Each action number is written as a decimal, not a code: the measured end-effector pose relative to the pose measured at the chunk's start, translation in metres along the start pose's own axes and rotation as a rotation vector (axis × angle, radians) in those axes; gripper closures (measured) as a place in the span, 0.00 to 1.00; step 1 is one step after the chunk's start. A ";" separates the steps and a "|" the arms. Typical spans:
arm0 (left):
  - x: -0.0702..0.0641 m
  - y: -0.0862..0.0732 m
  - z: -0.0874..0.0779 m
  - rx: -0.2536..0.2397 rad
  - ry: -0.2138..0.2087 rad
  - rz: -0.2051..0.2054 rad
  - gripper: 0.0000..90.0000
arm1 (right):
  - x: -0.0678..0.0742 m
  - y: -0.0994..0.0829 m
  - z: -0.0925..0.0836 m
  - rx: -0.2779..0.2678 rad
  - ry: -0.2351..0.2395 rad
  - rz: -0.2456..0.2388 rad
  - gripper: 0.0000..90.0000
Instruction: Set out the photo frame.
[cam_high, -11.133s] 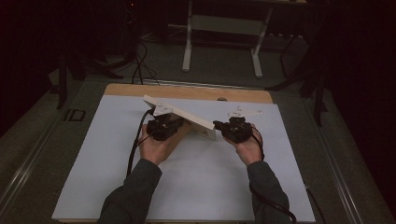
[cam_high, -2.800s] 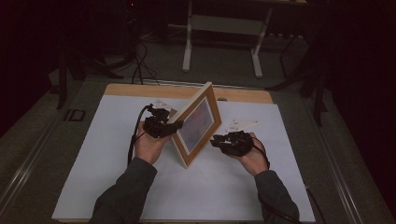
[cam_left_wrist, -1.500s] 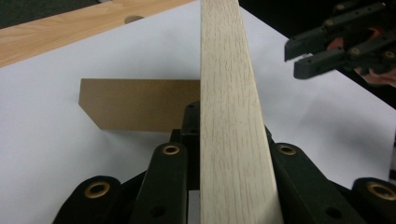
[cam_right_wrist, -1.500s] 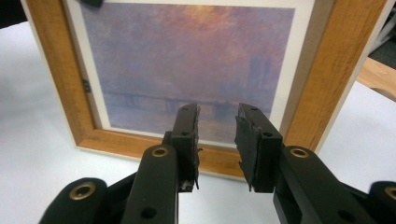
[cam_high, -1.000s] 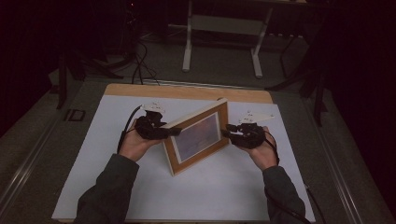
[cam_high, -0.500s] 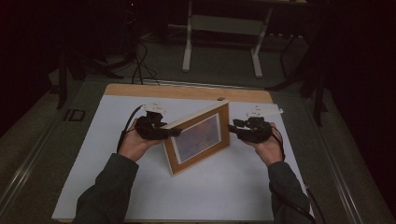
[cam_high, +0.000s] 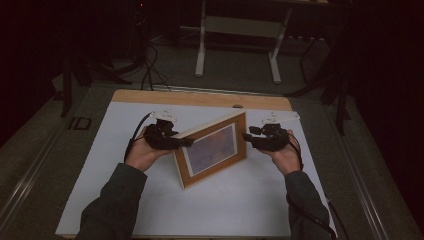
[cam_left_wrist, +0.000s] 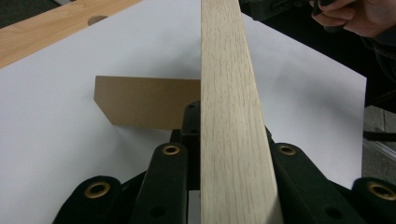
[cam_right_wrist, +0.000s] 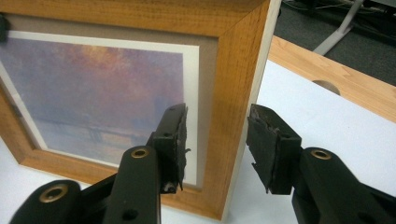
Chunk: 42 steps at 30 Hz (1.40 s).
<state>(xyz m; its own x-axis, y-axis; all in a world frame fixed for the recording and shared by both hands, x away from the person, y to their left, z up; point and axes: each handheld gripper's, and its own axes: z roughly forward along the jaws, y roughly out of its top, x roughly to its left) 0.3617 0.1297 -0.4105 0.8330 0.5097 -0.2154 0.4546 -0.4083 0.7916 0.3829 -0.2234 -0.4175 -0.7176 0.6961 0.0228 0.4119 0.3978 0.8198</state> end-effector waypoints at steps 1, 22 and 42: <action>0.000 0.000 0.000 0.000 -0.003 0.000 0.86 | 0.000 0.000 0.000 0.001 -0.002 0.000 0.61; 0.005 -0.004 -0.004 -0.024 0.038 -0.030 0.65 | -0.005 0.013 0.010 0.009 0.030 -0.003 0.55; -0.009 -0.034 -0.013 -0.007 0.061 0.020 0.72 | -0.013 0.027 0.028 0.000 0.089 -0.023 0.41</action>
<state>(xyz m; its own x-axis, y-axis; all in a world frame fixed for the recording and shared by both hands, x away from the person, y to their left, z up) 0.3347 0.1488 -0.4285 0.8207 0.5472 -0.1643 0.4356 -0.4133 0.7996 0.4188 -0.2050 -0.4121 -0.7741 0.6307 0.0548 0.3947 0.4130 0.8208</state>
